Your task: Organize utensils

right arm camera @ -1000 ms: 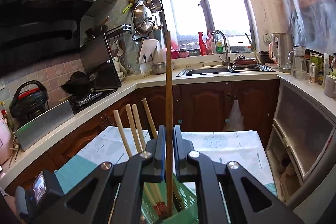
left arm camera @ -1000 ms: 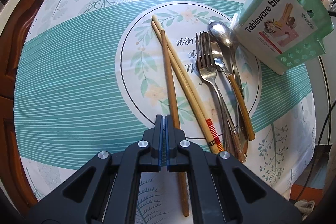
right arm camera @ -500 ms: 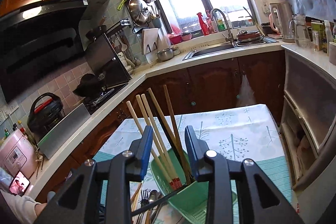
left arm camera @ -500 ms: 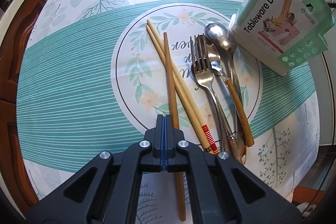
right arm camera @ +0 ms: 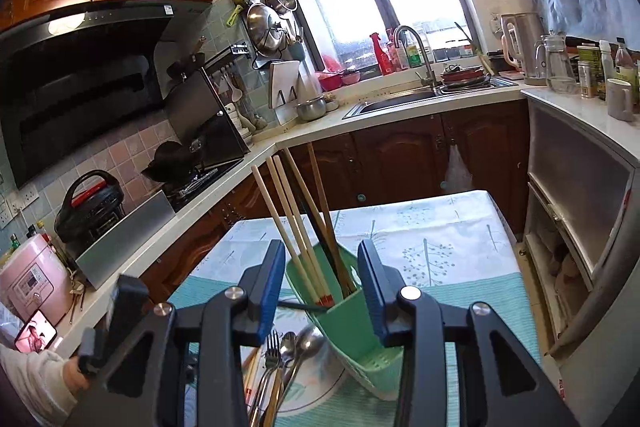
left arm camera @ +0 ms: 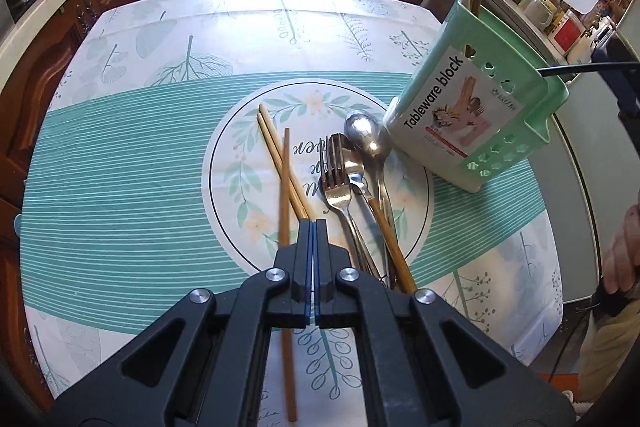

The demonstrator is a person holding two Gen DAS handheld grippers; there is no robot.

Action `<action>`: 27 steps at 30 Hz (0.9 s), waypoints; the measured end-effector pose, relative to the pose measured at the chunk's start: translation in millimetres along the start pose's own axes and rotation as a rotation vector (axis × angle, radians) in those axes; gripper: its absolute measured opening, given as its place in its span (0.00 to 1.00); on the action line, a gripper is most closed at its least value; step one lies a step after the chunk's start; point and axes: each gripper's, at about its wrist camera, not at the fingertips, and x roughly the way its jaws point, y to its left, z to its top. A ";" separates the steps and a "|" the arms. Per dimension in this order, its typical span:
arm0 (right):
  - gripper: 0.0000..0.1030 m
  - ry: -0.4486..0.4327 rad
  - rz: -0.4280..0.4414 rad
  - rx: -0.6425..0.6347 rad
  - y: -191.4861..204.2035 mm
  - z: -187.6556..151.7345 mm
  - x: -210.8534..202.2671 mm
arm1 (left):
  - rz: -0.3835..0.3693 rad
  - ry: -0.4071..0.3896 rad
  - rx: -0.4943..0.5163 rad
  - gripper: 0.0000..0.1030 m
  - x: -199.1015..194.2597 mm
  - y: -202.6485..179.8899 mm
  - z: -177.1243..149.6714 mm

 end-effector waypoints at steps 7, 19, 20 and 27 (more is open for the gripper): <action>0.37 0.025 -0.019 -0.044 8.5 -16.3 6.3 | 0.049 0.083 -0.016 0.00 21.0 22.5 3.3; 0.14 0.017 -0.022 -0.152 27.5 -21.1 18.9 | 0.063 0.075 -0.097 0.00 14.4 57.4 -9.8; 0.09 0.013 -0.038 -0.164 29.4 -18.9 21.9 | 0.066 0.076 -0.107 0.00 13.2 61.0 -11.5; 0.05 -0.017 -0.049 -0.121 28.4 10.0 23.4 | 0.085 0.069 -0.125 0.00 4.1 74.5 -26.6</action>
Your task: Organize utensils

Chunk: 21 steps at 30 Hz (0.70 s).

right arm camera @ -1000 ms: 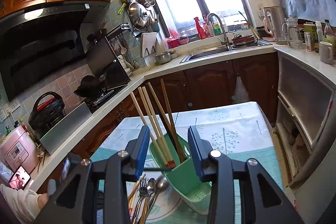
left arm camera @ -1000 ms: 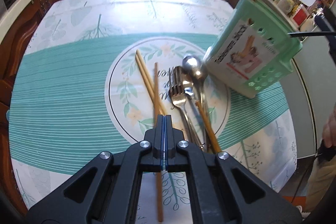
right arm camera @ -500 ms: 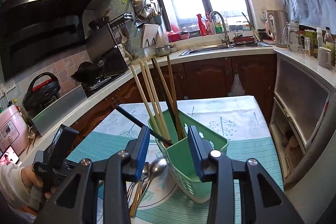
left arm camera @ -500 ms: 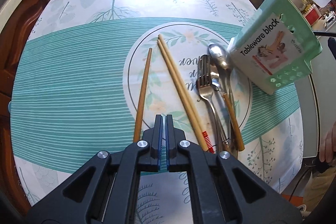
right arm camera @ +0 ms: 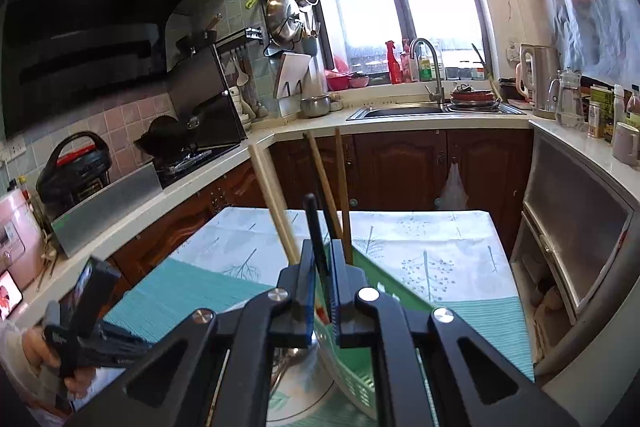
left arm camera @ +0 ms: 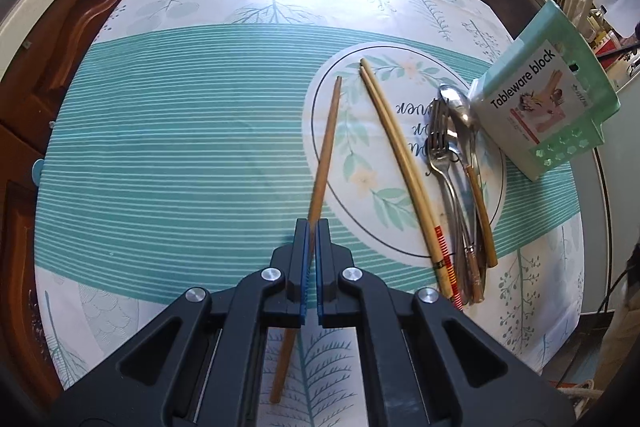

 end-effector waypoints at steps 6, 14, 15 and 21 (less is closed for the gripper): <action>0.04 0.061 -0.057 0.031 -1.2 40.8 2.9 | 0.005 -0.002 -0.005 0.00 -3.7 3.5 -4.3; 0.04 0.204 -0.168 -0.100 28.9 64.4 16.9 | 0.000 -0.014 -0.012 0.00 -10.9 7.8 -4.2; 0.04 0.221 -0.176 -0.113 32.0 64.3 20.1 | -0.001 -0.014 -0.013 0.00 -11.1 8.6 -4.4; 0.05 0.344 -0.207 -0.116 36.6 59.5 60.2 | -0.003 -0.021 -0.015 0.00 -13.7 11.9 -4.9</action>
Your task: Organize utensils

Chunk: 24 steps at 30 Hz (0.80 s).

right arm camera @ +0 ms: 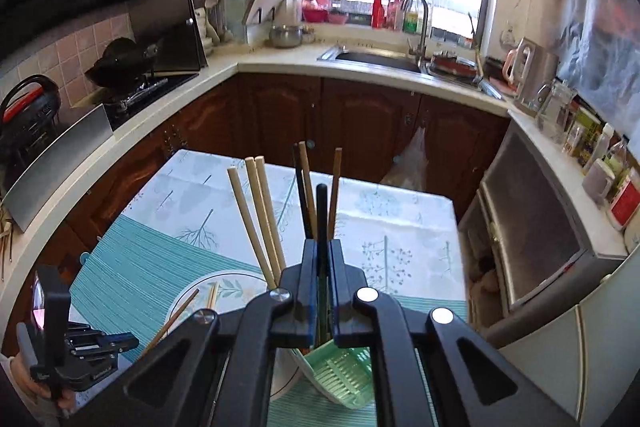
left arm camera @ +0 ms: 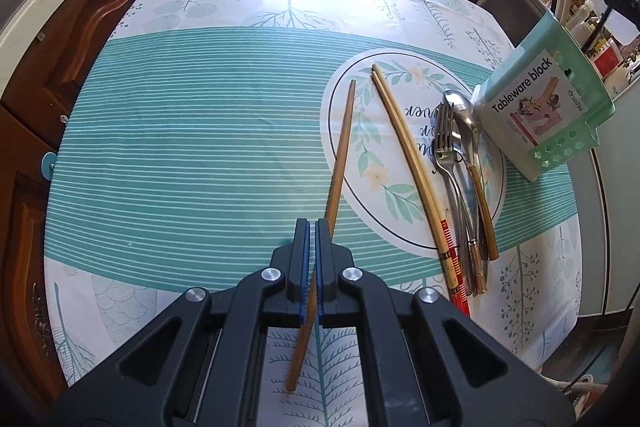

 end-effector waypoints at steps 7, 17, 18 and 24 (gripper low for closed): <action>0.18 -0.037 0.116 0.083 -1.6 9.7 0.8 | 0.000 -0.015 -0.005 0.24 -3.1 1.9 3.3; 0.19 -0.107 0.154 -0.001 26.2 2.8 -27.0 | 0.006 -0.012 0.046 0.26 0.8 -8.6 12.4; 0.19 -0.104 0.160 -0.009 29.6 0.5 -28.5 | 0.005 -0.004 0.057 0.26 2.5 -10.8 13.7; 0.19 -0.020 0.208 -0.033 46.8 -20.9 -18.5 | 0.021 0.074 0.107 0.26 16.7 -22.0 20.8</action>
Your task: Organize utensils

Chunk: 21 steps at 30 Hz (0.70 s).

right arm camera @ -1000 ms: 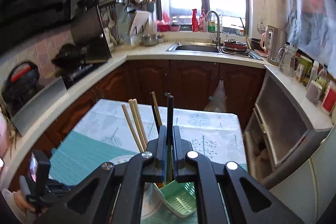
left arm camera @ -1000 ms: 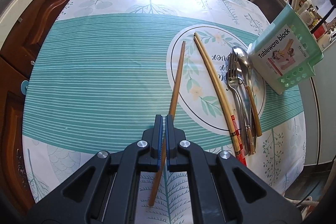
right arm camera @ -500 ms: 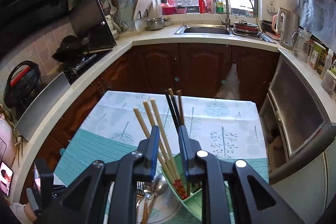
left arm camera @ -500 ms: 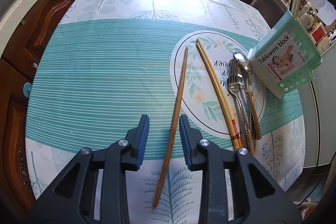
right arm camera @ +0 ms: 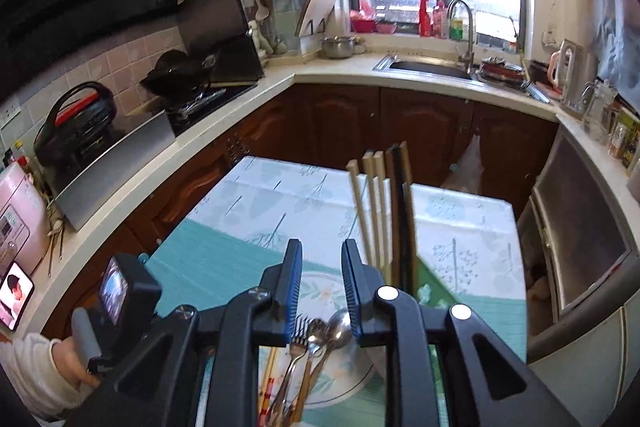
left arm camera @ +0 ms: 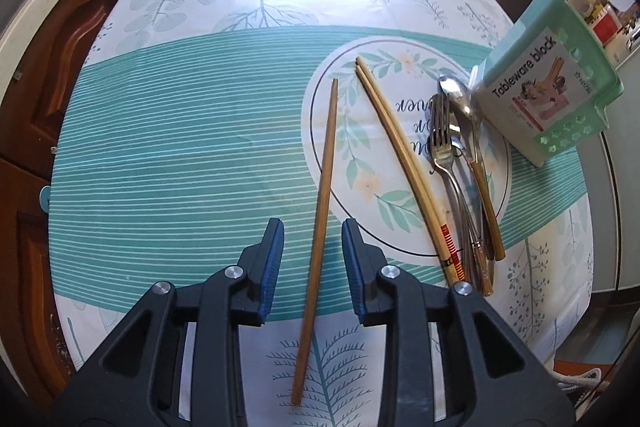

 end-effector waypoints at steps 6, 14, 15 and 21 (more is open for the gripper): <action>0.19 0.129 0.037 0.015 11.3 -33.4 29.9 | 0.011 0.078 0.050 0.26 14.1 -7.0 5.4; 0.19 0.291 0.108 0.074 19.6 -63.4 67.9 | 0.026 0.173 0.097 0.26 26.1 -12.8 15.9; 0.19 0.304 0.112 0.079 20.4 -64.6 71.2 | 0.033 0.190 0.112 0.26 27.4 -14.8 17.7; 0.19 0.425 0.148 0.128 21.7 -75.9 101.3 | 0.073 0.278 0.182 0.26 35.9 -27.8 27.2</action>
